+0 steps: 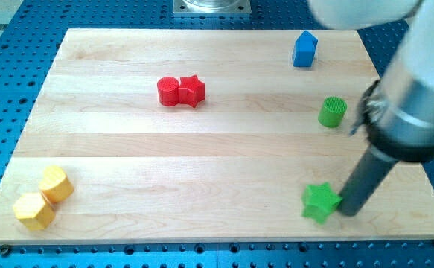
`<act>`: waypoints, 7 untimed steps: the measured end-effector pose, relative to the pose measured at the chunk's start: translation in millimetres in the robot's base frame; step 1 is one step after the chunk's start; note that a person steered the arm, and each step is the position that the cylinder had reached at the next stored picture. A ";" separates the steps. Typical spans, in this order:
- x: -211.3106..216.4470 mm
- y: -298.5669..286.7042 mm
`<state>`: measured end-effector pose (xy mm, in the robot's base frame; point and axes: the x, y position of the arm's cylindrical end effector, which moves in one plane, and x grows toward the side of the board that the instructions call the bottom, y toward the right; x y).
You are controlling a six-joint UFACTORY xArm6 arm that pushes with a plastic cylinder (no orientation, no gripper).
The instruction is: Place the green blocks in a diagonal line
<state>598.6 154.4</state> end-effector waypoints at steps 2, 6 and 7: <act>-13.6 -72.0; -11.7 -26.0; -7.4 -64.9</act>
<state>591.2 89.5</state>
